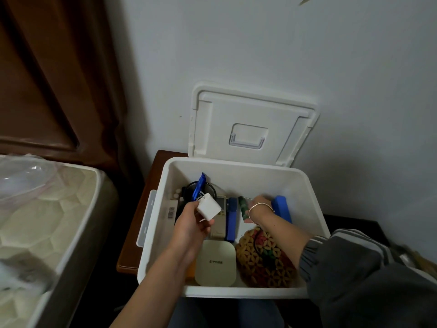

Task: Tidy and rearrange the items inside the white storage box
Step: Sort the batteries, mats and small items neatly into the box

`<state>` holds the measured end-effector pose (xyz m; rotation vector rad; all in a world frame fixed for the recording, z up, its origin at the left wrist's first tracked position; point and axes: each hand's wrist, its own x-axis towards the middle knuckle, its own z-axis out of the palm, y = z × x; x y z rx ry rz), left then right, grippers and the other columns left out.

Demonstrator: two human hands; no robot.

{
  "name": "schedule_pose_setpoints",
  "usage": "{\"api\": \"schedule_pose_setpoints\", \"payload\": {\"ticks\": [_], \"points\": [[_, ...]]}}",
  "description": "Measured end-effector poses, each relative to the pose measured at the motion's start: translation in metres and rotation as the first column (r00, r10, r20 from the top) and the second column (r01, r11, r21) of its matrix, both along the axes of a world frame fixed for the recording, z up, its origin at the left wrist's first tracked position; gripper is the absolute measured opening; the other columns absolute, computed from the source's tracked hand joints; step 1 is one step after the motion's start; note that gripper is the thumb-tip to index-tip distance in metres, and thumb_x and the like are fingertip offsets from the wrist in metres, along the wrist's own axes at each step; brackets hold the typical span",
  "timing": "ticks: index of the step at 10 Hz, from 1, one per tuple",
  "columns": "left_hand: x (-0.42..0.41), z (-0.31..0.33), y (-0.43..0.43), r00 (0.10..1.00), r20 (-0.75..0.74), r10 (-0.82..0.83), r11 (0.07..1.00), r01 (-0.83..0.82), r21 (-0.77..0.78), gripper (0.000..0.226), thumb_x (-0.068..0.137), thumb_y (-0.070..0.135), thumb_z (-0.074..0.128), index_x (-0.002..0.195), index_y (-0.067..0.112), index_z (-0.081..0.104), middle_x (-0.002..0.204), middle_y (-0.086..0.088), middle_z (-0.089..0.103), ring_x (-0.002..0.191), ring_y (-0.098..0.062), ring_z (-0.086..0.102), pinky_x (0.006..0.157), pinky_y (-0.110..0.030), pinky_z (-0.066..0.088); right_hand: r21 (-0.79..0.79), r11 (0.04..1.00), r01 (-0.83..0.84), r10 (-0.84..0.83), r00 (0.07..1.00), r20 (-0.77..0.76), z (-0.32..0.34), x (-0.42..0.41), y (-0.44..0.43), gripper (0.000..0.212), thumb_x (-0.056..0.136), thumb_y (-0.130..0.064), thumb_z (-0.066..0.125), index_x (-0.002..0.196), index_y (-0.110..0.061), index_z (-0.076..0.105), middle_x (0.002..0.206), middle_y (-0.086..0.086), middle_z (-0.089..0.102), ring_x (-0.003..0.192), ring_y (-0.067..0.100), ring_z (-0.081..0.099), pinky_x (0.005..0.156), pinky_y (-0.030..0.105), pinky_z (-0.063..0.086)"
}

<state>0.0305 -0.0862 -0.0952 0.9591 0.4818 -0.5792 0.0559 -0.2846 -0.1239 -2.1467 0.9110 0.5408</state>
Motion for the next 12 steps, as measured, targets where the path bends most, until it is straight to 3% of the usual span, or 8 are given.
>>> {"api": "schedule_pose_setpoints", "payload": {"ticks": [1,2,4,6,7,8,9,12], "points": [[0.002,-0.002,-0.002,1.0,-0.005,-0.015,1.0,0.015,0.0,0.027,0.099,0.029,0.045,0.115,0.013,0.059,0.091,-0.012,0.064,0.064,-0.015,0.054,0.056,-0.026,0.04,0.06,0.989,0.138,-0.134,0.989,-0.059,-0.026,0.015,-0.001,0.039,0.1,-0.019,0.043,0.133,0.002,0.045,0.133,0.017,0.053,0.094,0.015,0.06,0.086,0.021,0.053],[0.003,-0.005,-0.003,1.0,-0.01,-0.025,1.0,0.025,-0.001,0.026,0.098,0.03,0.045,0.114,0.015,0.059,0.092,-0.011,0.065,0.065,-0.015,0.055,0.054,-0.025,0.041,-0.291,0.831,-0.474,0.383,0.867,-0.32,-0.037,0.018,0.004,0.065,0.096,-0.059,0.026,0.146,-0.017,0.032,0.147,0.001,0.04,0.13,0.019,0.044,0.103,0.032,0.039],[0.004,-0.009,-0.002,1.0,-0.009,-0.024,1.0,0.023,-0.012,0.024,0.097,0.029,0.047,0.112,0.016,0.06,0.089,-0.01,0.065,0.062,-0.014,0.056,0.05,-0.024,0.042,-0.294,0.895,-0.335,0.292,0.939,-0.18,-0.032,0.026,0.0,0.034,0.09,-0.016,0.061,0.12,-0.002,0.058,0.118,0.014,0.062,0.105,0.027,0.061,0.073,0.028,0.049],[0.005,-0.011,-0.003,1.0,-0.009,-0.006,1.0,0.006,-0.007,0.023,0.098,0.03,0.048,0.111,0.017,0.06,0.093,-0.011,0.066,0.065,-0.015,0.057,0.053,-0.025,0.043,-0.422,0.67,-0.611,0.511,0.792,-0.335,-0.029,0.019,0.005,0.024,0.087,-0.002,0.059,0.111,-0.005,0.063,0.112,0.013,0.064,0.099,0.025,0.063,0.079,0.031,0.051],[0.004,-0.011,-0.003,1.0,-0.016,-0.027,1.0,0.027,0.016,0.024,0.098,0.032,0.048,0.113,0.017,0.059,0.096,-0.012,0.066,0.068,-0.016,0.057,0.055,-0.025,0.043,-0.407,0.689,-0.6,0.548,0.798,-0.249,-0.007,0.019,0.006,0.029,0.09,-0.006,0.057,0.119,-0.009,0.061,0.117,0.011,0.062,0.105,0.025,0.061,0.086,0.032,0.049],[0.002,-0.01,-0.001,0.997,0.008,-0.078,0.995,0.078,0.065,0.024,0.098,0.033,0.049,0.111,0.018,0.061,0.096,-0.01,0.066,0.07,-0.016,0.057,0.055,-0.025,0.045,-0.235,0.873,-0.427,0.48,0.837,0.263,0.024,0.005,0.013,0.025,0.096,-0.021,0.052,0.116,-0.017,0.065,0.108,0.0,0.068,0.093,0.013,0.063,0.081,0.024,0.047],[0.0,-0.008,-0.002,0.975,0.086,-0.207,0.968,0.191,0.161,0.024,0.096,0.036,0.051,0.104,0.02,0.068,0.095,-0.01,0.068,0.073,-0.017,0.059,0.056,-0.025,0.049,0.057,0.861,-0.505,0.411,0.759,0.505,0.055,-0.025,0.02,0.024,0.092,-0.033,0.057,0.115,-0.034,0.065,0.099,-0.023,0.066,0.092,-0.007,0.061,0.082,0.015,0.048],[-0.023,0.011,0.001,0.733,0.176,-0.657,0.69,0.489,0.534,0.034,0.094,0.05,0.05,0.106,0.023,0.066,0.096,0.006,0.07,0.082,-0.009,0.068,0.073,-0.025,0.05,-0.199,0.826,-0.528,0.549,0.674,0.494,0.05,-0.08,0.019,0.031,0.081,-0.024,0.073,0.111,-0.018,0.064,0.104,-0.004,0.061,0.089,0.007,0.058,0.079,0.013,0.047]]}}
